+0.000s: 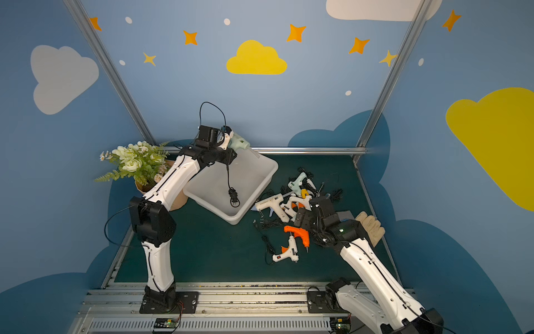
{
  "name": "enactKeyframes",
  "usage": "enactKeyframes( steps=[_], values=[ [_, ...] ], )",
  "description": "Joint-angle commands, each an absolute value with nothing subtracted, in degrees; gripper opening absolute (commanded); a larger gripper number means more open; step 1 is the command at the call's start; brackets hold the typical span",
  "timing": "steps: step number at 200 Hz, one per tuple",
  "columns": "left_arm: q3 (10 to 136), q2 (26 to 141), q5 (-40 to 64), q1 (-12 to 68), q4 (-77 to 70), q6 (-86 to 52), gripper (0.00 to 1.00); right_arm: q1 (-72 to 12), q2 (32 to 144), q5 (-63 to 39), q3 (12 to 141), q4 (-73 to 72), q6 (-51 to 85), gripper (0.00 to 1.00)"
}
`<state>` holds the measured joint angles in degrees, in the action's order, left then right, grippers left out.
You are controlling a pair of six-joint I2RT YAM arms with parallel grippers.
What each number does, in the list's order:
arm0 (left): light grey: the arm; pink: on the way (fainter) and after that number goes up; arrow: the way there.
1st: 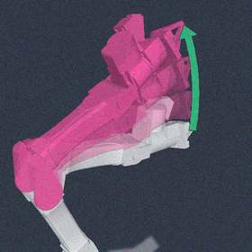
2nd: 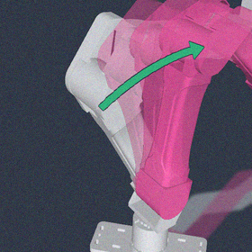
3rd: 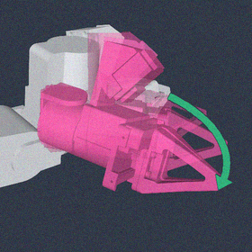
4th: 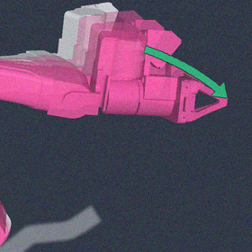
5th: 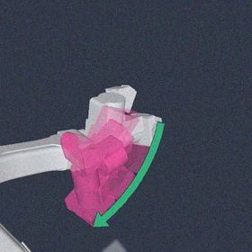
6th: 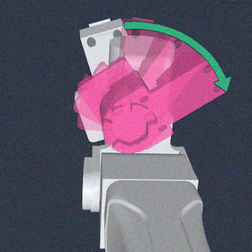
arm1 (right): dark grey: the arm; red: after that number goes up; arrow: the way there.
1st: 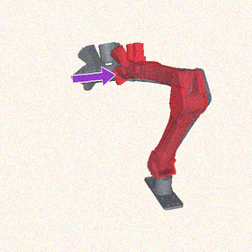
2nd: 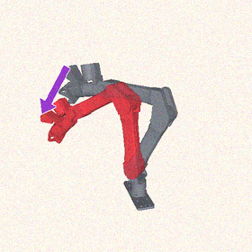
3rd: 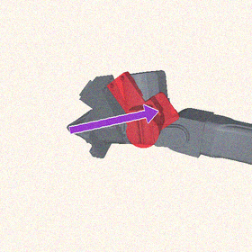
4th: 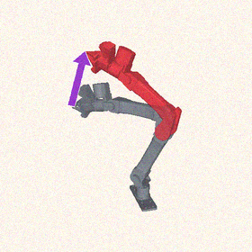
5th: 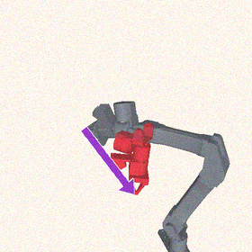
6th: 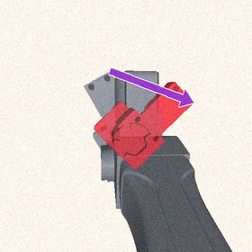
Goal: Put the hot melt glue gun into the storage box
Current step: Place the hot melt adhesive gun in the storage box.
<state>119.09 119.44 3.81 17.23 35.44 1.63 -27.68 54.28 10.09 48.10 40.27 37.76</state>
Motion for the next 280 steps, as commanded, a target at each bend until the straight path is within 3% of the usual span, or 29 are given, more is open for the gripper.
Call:
enactKeyframes(
  steps=[1, 59, 133, 206, 262, 280],
  values=[
    [124.94, 122.39, 1.21, 18.68, 37.01, 2.01, 0.03, -27.05, 55.05, 9.77, 46.36, 42.19, 39.21, 0.98],
    [137.52, 134.73, -0.09, 20.21, 44.57, 0.29, 0.03, -26.04, 58.48, 7.76, 43.46, 42.14, 42.06, 0.98],
    [144.25, 144.9, 4.19, 19.42, 48.69, -4.39, 0.03, -24.22, 62.12, 7.38, 42.37, 42.72, 45.44, 0.98],
    [149.33, 151.25, 4.83, 18.9, 48.69, -4.61, 0.04, -22.23, 73.64, 8.45, 51.23, 50.07, 44.78, 0.98],
    [149.85, 154.13, 6.17, 18.68, 47.46, -3.38, 0.16, -20.93, 80.13, 3.81, 53.35, 49.58, 42.06, 0.98],
    [149.85, 154.28, 6.48, 18.68, 47.33, -3.4, 0.29, -20.94, 80.5, 3.53, 53.46, 49.57, 41.0, 0.98]
  ],
)
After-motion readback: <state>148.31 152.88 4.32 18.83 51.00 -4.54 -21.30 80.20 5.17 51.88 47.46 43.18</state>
